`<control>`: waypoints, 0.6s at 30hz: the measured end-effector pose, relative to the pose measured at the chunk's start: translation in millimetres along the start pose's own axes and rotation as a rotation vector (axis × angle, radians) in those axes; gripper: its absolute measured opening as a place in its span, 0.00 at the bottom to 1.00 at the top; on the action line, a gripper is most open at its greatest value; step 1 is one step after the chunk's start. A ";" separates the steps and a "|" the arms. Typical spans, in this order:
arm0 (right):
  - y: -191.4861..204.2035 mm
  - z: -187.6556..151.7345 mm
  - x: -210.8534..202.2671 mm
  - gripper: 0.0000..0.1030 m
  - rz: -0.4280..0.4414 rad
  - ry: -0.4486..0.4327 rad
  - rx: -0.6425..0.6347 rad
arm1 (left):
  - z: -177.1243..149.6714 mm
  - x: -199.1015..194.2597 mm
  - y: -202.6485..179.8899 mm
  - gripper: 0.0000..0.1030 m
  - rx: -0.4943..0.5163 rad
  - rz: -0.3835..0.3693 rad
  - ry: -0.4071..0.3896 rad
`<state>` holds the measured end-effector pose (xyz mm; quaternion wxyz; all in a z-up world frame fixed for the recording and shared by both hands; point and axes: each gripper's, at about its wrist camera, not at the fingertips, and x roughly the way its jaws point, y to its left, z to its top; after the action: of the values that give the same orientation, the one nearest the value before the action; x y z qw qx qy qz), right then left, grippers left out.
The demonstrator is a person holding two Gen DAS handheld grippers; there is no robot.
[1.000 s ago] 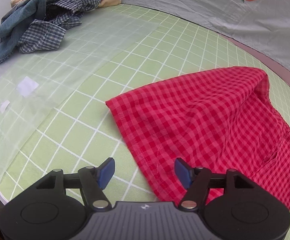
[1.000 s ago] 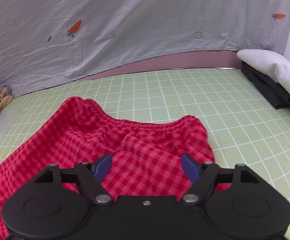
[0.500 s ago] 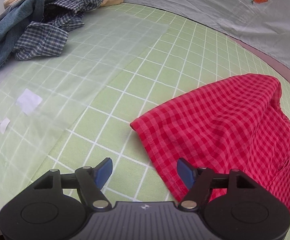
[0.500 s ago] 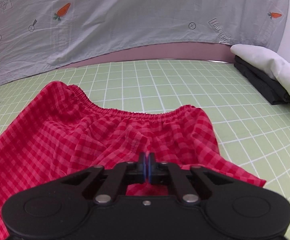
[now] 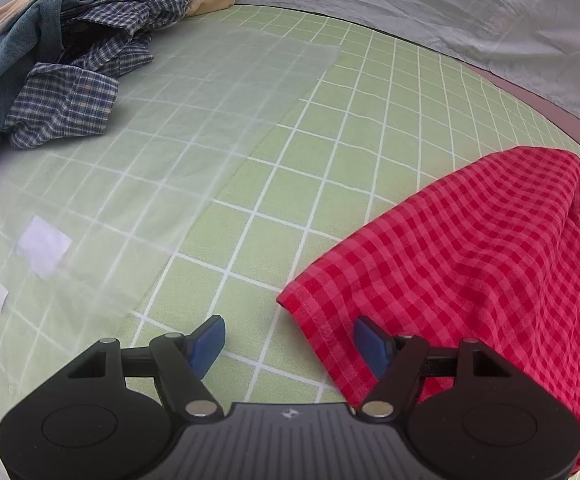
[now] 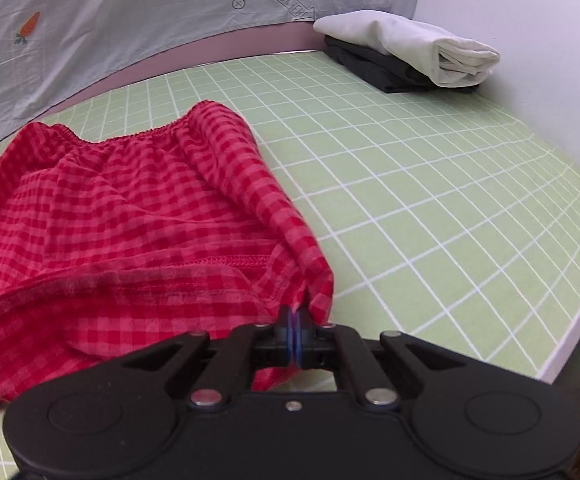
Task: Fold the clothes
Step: 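Lay the shorts down and pinch the waistband with the right tool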
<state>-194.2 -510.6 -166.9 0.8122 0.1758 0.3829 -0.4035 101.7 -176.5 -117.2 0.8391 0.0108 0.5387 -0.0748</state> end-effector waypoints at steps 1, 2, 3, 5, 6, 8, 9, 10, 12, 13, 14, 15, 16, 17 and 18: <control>-2.3 0.4 -2.1 0.08 -0.003 -0.002 0.008 | 1.0 1.5 0.1 0.70 0.004 -0.002 -0.005; -4.8 2.2 -5.1 0.12 0.005 -0.009 0.025 | 1.9 3.7 -0.4 0.70 0.011 -0.005 -0.005; -7.2 5.4 -9.1 0.26 0.031 -0.025 0.051 | 2.7 6.2 -1.3 0.69 0.019 -0.007 -0.003; -8.8 12.1 -15.2 0.40 0.081 -0.056 0.102 | 3.3 7.8 -4.6 0.60 0.024 0.001 -0.010; -8.8 15.7 -17.6 0.41 0.101 -0.068 0.126 | 3.4 8.2 -6.4 0.57 0.025 0.006 -0.015; -8.7 22.9 -22.4 0.44 0.142 -0.092 0.173 | 3.8 9.0 -10.0 0.43 0.028 0.017 -0.024; -7.5 25.3 -23.4 0.47 0.147 -0.102 0.183 | 3.7 8.9 -11.2 0.38 0.025 0.017 -0.027; -6.2 27.7 -24.2 0.49 0.151 -0.111 0.190 | 3.5 8.5 -12.0 0.28 0.021 0.014 -0.029; -2.6 31.8 -22.1 0.49 0.149 -0.118 0.180 | 2.5 7.5 -13.9 0.14 0.015 0.009 -0.033; -0.9 32.9 -19.8 0.49 0.145 -0.115 0.169 | 1.0 6.1 -14.5 0.09 0.014 0.013 -0.037; 0.6 33.9 -17.5 0.49 0.141 -0.112 0.158 | -0.8 4.2 -14.6 0.05 0.012 0.019 -0.042; 0.7 34.4 -13.7 0.48 0.144 -0.101 0.146 | -2.6 2.3 -14.8 0.03 0.010 0.025 -0.048; 0.6 34.8 -9.8 0.48 0.147 -0.088 0.134 | -4.4 0.4 -15.0 0.03 0.008 0.032 -0.053; 0.4 35.2 -5.9 0.48 0.150 -0.076 0.123 | -6.8 -1.7 -13.9 0.02 0.000 0.041 -0.056; 0.3 35.6 -1.9 0.48 0.153 -0.064 0.111 | -9.6 -4.1 -12.1 0.02 -0.012 0.052 -0.056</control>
<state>-177.6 -530.6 -142.5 0.8414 0.2361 0.3194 -0.3664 89.7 -187.1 -116.8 0.8556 0.0176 0.5149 -0.0500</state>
